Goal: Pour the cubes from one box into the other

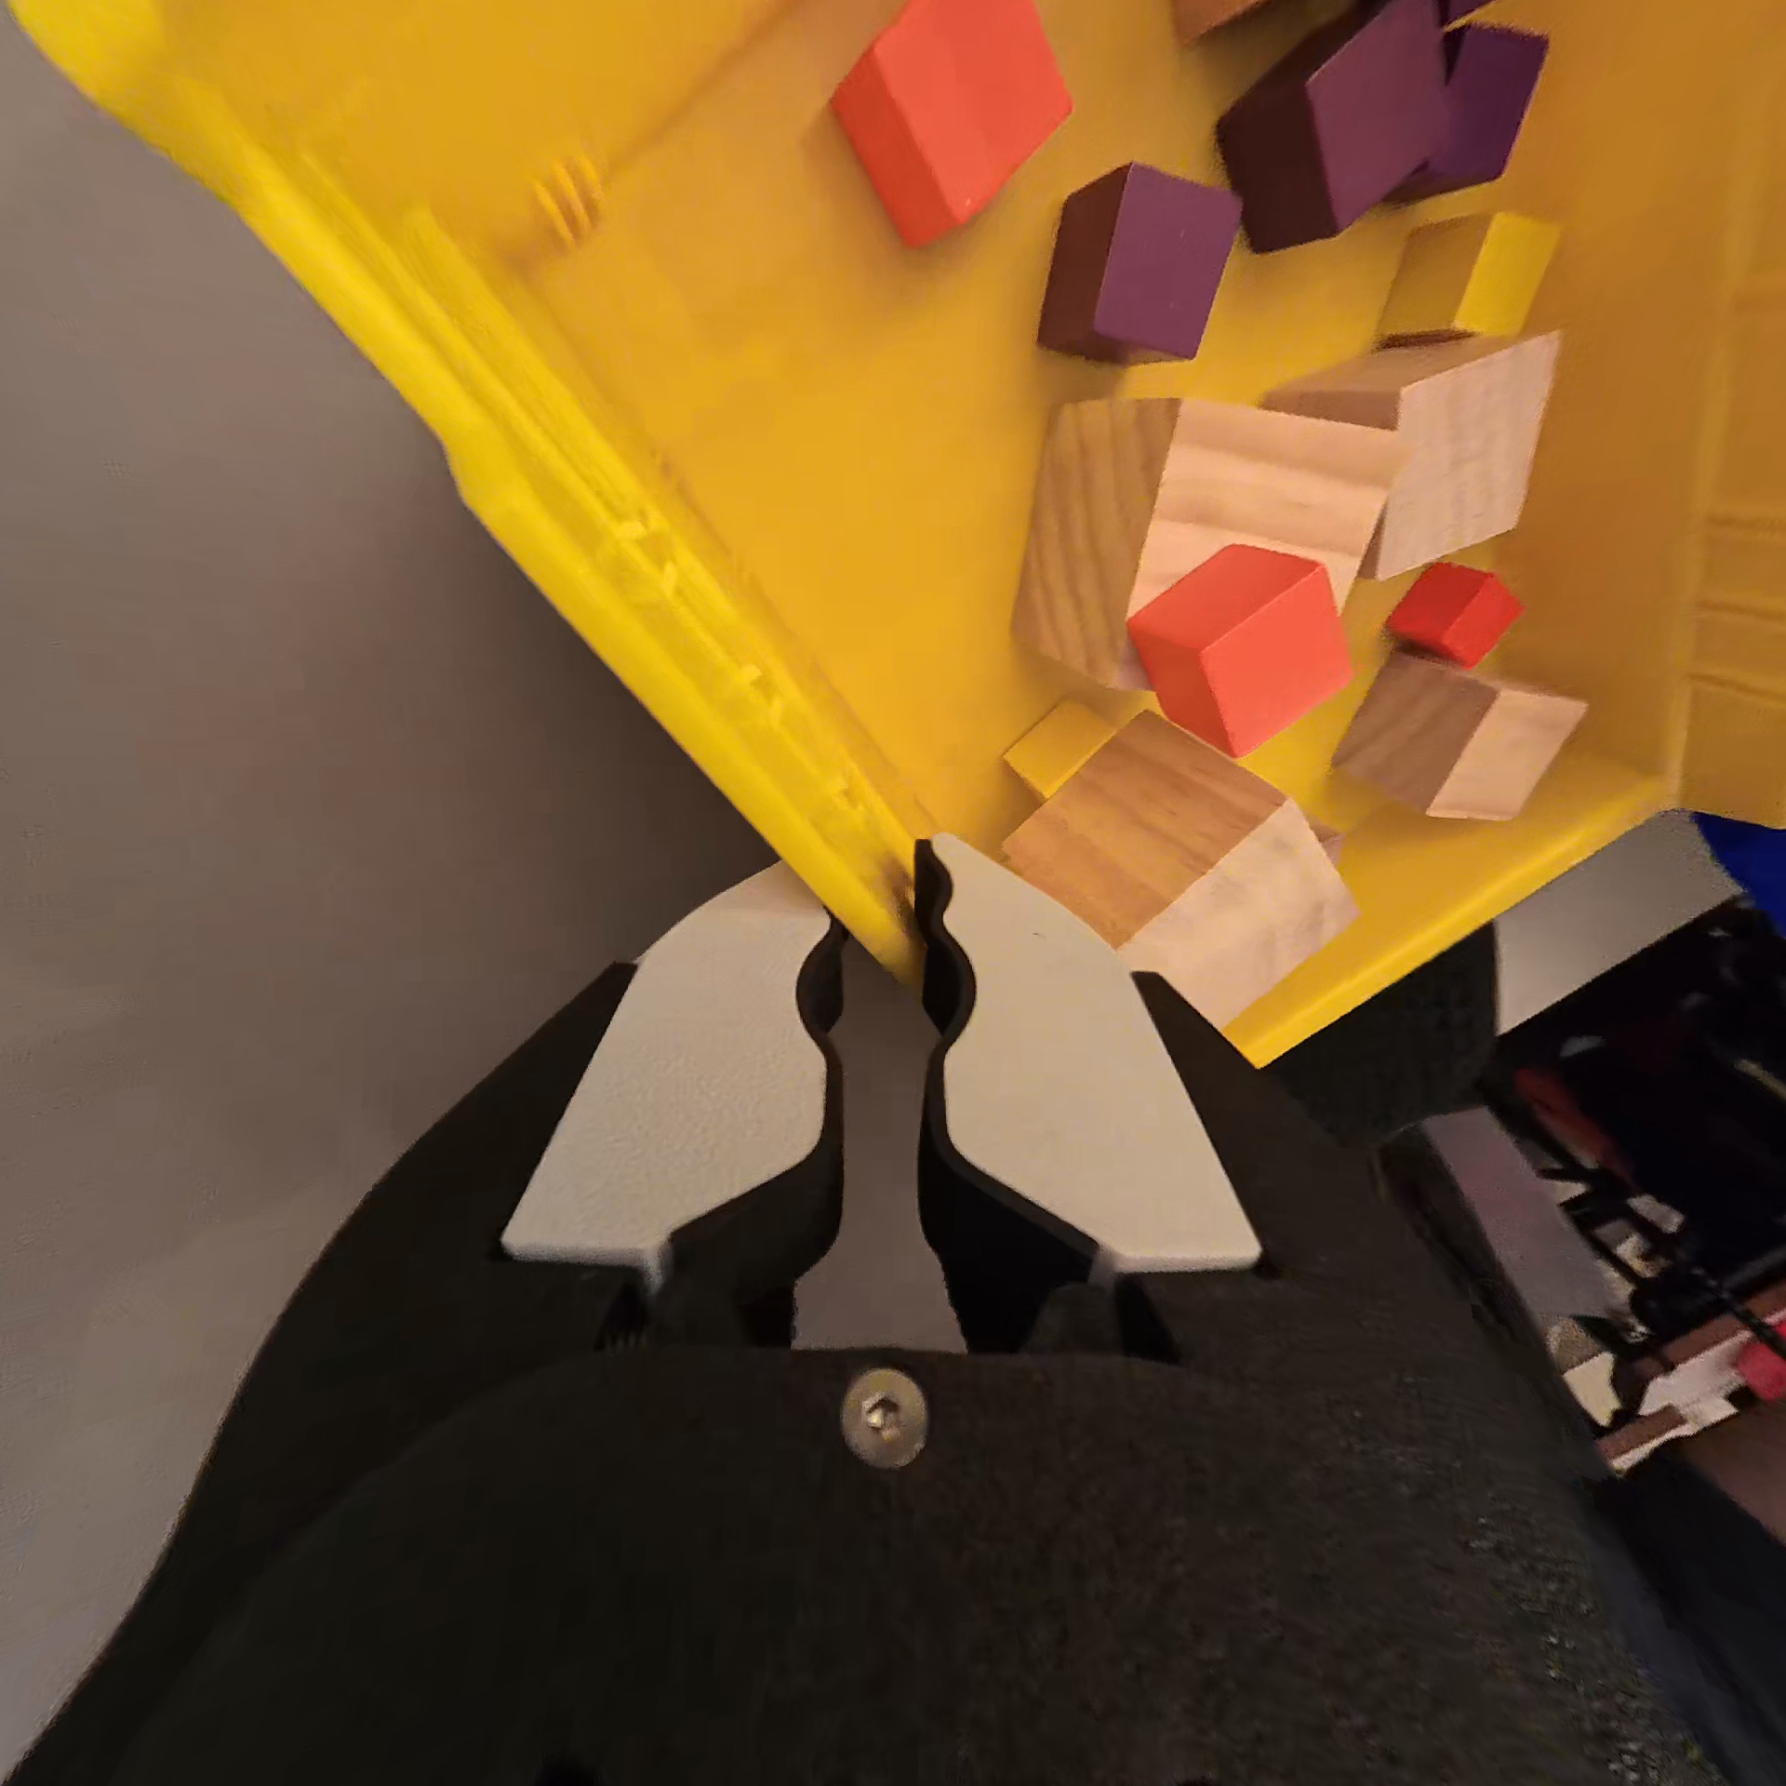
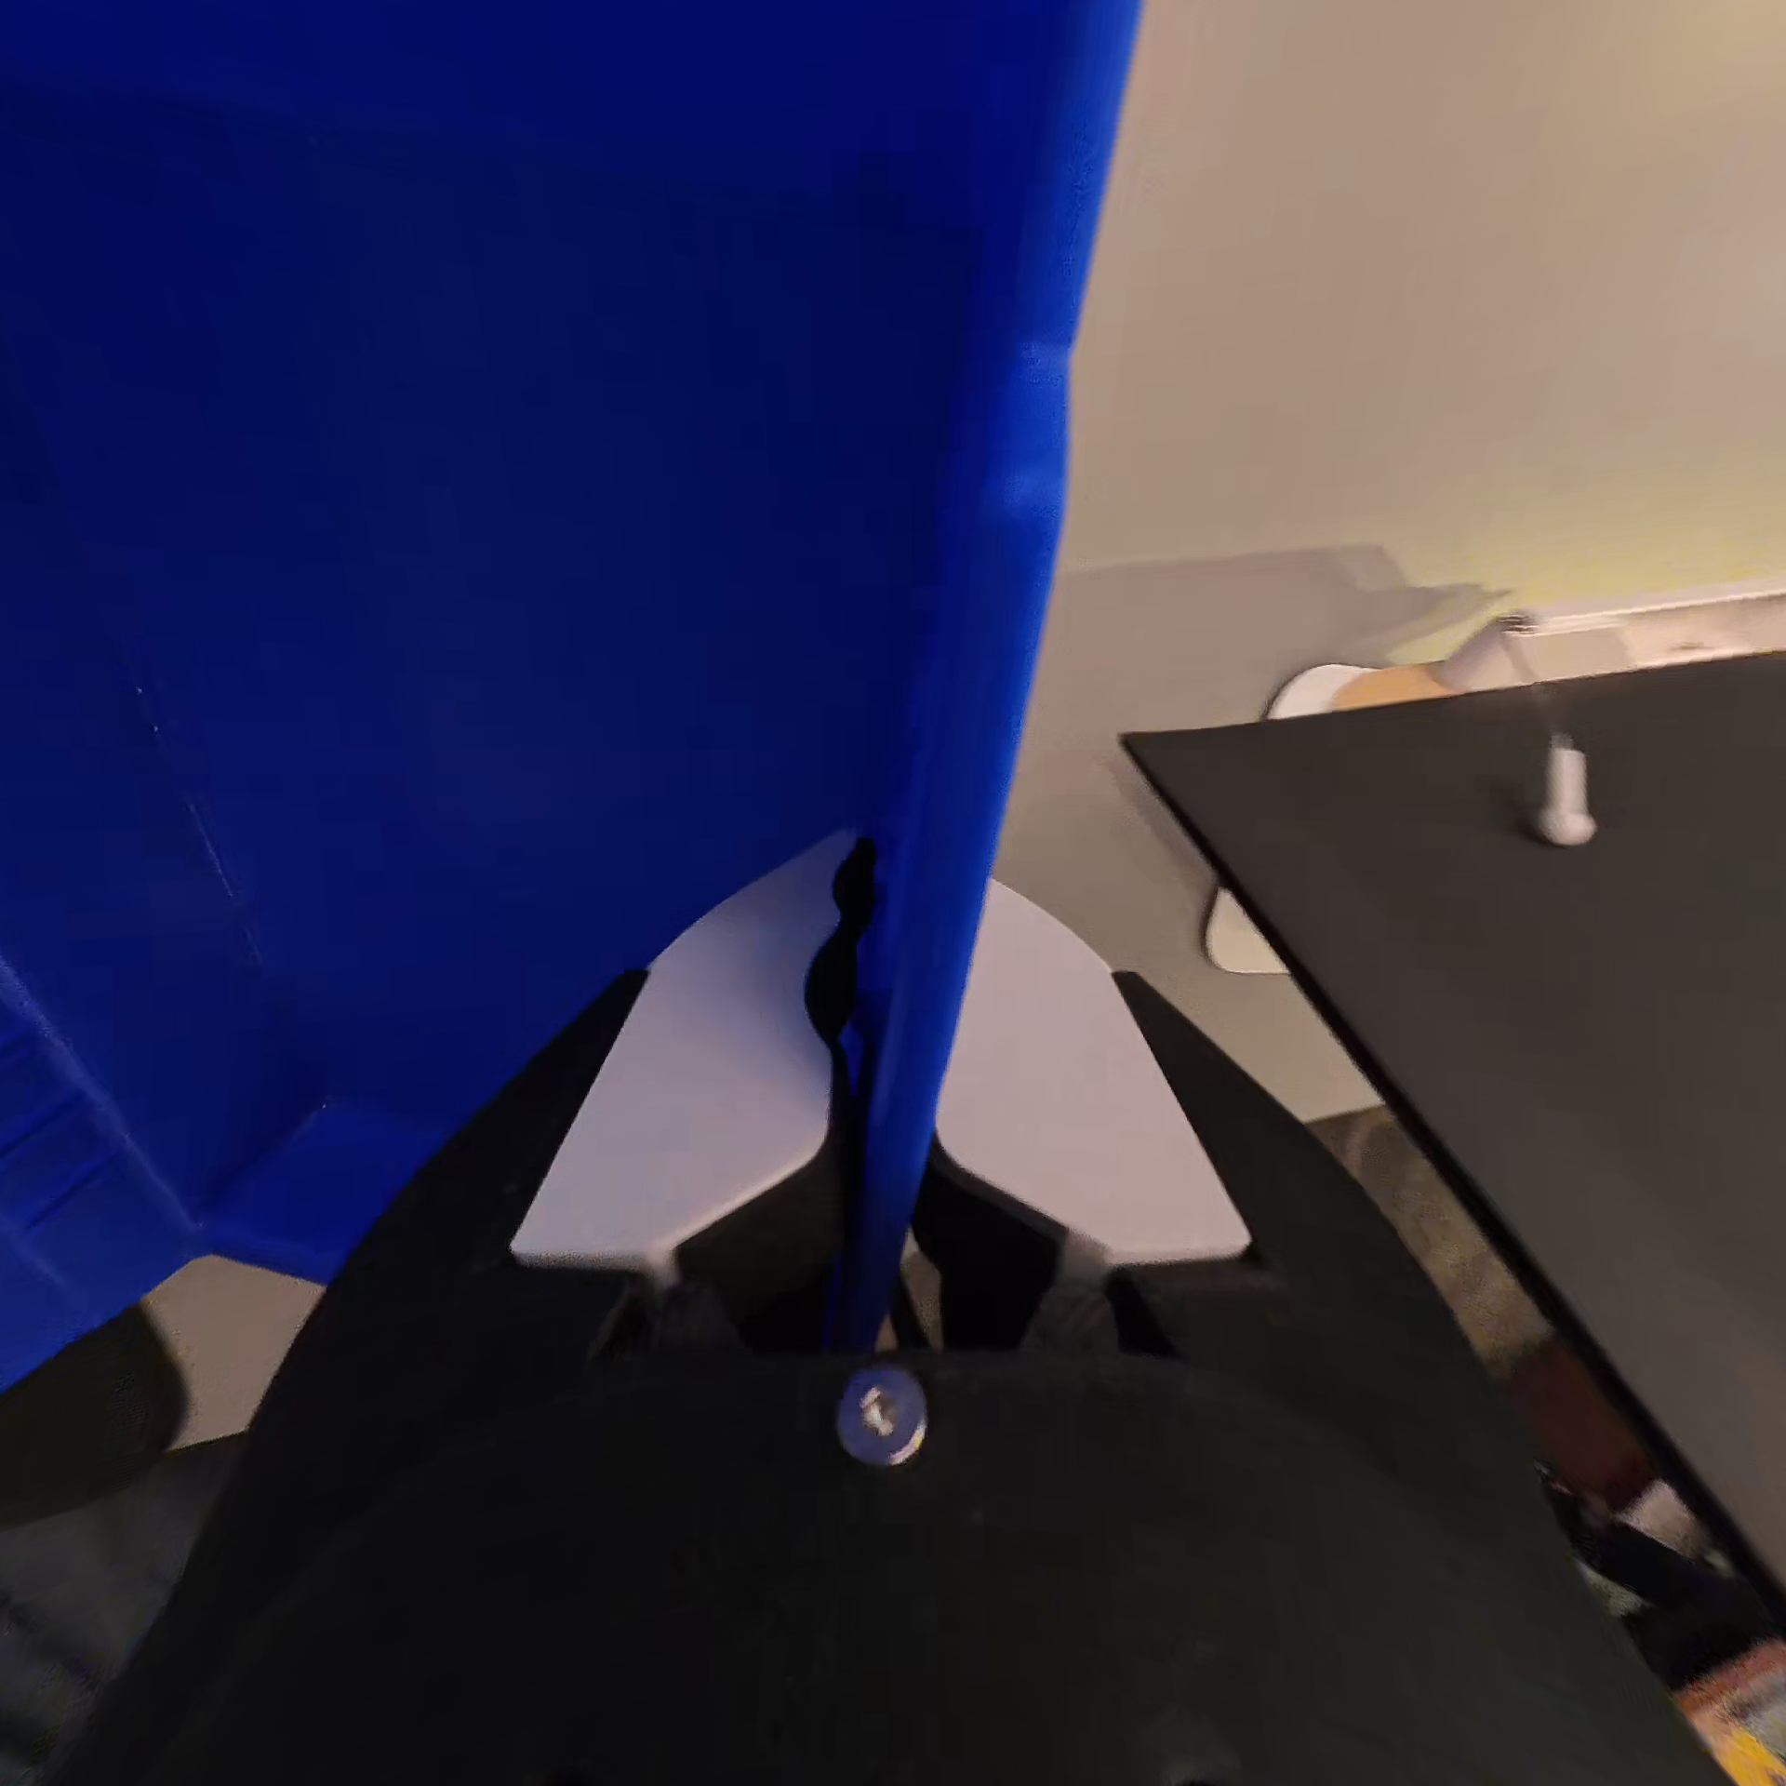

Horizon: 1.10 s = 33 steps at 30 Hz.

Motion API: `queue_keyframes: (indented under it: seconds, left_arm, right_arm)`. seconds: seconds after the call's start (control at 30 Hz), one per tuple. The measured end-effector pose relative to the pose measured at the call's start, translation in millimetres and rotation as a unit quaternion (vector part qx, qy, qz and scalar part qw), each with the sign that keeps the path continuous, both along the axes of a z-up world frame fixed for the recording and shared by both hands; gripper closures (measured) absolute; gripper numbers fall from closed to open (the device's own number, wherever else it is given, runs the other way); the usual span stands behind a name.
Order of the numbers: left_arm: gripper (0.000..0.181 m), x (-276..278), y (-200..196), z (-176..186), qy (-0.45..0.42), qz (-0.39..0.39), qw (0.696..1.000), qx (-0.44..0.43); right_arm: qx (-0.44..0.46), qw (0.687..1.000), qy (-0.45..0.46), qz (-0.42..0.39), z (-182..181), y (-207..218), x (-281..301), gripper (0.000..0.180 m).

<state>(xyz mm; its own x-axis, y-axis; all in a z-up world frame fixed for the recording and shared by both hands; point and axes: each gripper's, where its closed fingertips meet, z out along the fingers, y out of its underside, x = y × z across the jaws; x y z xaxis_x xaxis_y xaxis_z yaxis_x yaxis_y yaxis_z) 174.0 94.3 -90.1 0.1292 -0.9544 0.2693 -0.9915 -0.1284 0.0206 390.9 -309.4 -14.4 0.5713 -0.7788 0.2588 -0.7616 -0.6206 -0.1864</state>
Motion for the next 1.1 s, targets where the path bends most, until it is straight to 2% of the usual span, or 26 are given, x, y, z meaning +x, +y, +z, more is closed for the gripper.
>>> queue_keyframes:
  seconds: [0.2, 0.37, 0.6, 0.7, 0.8, 0.87, 1.03, 1.1]
  left_arm:
    - [0.171, -37.9, 65.5, 0.9, 0.021, 0.013, 1.000, 0.012]
    - [0.173, -92.6, 145.4, 2.0, 0.035, 0.051, 0.998, 0.030]
    - [0.174, -190.6, 262.1, 4.1, 0.033, 0.118, 0.992, 0.035]
    - [0.173, -226.6, 300.5, 4.6, 0.015, 0.134, 0.990, 0.045]
    - [0.173, -250.8, 327.5, 5.1, -0.013, 0.150, 0.988, 0.044]
    - [0.173, -256.0, 336.2, 5.8, -0.047, 0.180, 0.982, 0.014]
    - [0.166, -255.6, 337.8, 8.8, -0.122, 0.190, 0.972, -0.063]
    - [0.166, -255.3, 337.6, 9.2, -0.128, 0.183, 0.972, -0.068]
  right_arm:
    - [0.086, 0.991, 0.099, -0.011, -45.4, 42.1, -18.4, 0.172]
    - [0.130, 0.979, 0.159, -0.002, -82.6, 98.3, -34.1, 0.173]
    - [0.131, 0.972, 0.192, 0.037, -111.6, 175.4, -57.4, 0.173]
    - [0.117, 0.970, 0.210, 0.040, -119.9, 199.7, -69.0, 0.173]
    - [0.103, 0.971, 0.209, 0.053, -122.6, 219.2, -73.2, 0.174]
    - [0.102, 0.970, 0.211, 0.058, -122.9, 228.1, -75.5, 0.174]
    - [0.105, 0.970, 0.213, 0.053, -122.4, 232.9, -78.9, 0.171]
    - [0.120, 0.970, 0.209, 0.042, -118.5, 234.4, -77.2, 0.163]
